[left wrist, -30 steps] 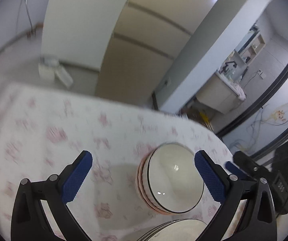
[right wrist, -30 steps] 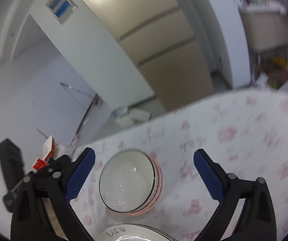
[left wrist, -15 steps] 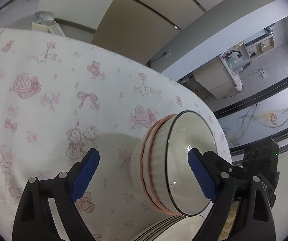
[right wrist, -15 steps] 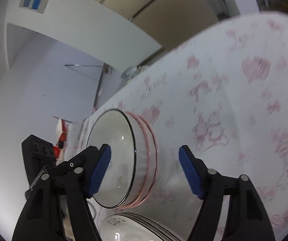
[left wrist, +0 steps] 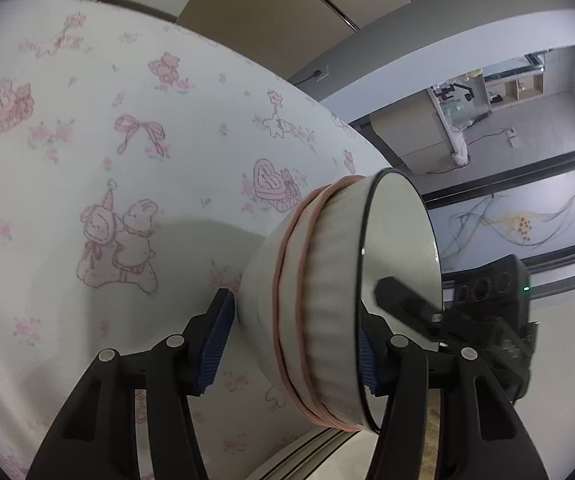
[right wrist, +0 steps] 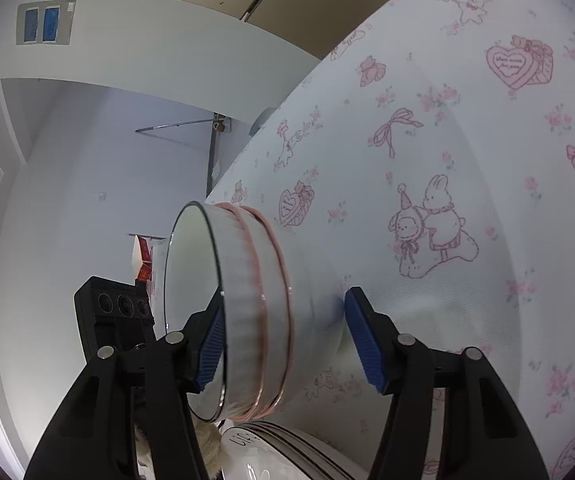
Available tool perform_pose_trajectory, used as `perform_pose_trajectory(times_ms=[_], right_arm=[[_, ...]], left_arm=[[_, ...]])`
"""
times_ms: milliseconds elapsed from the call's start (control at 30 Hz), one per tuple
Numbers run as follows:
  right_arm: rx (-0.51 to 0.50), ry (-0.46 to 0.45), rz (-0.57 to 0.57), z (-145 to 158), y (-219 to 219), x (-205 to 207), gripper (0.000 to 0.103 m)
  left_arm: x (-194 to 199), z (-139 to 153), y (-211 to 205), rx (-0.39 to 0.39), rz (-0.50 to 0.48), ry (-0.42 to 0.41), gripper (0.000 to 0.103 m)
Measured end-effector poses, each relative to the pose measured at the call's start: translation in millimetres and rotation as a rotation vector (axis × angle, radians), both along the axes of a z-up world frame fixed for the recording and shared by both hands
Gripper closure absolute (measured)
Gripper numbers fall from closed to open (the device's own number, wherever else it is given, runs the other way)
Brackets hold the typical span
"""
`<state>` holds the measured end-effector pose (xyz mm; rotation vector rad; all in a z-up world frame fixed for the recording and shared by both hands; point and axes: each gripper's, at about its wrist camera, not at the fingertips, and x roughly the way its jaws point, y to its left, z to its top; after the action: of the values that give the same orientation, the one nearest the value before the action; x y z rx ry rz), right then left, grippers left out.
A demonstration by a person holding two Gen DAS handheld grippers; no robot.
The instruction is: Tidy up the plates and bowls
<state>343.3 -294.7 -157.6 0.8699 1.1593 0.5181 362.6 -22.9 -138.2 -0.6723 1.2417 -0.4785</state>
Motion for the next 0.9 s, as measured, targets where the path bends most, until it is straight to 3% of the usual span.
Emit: perform_pose_trajectory(times_ms=[433,567,733,900], right_arm=[[0.081,0.089,-0.03,-12,-3,-3,0.051],[0.072,0.083,-0.032,-9,-5,-5,0.054],[0.028,0.078,-0.019,-4,2,-6,0.057],[-0.025,0.06,-0.005,5,15,-2,0.057]], left_arm=[[3,-17,9,-0.155,0.061,0.099,0.048],[3,-12,4,-0.11,0.04,0.081,0.048],[-3,-1,-5,0.001,0.024,0.071,0.051],[-5,0,-2,-0.012,0.028,0.086,0.053]])
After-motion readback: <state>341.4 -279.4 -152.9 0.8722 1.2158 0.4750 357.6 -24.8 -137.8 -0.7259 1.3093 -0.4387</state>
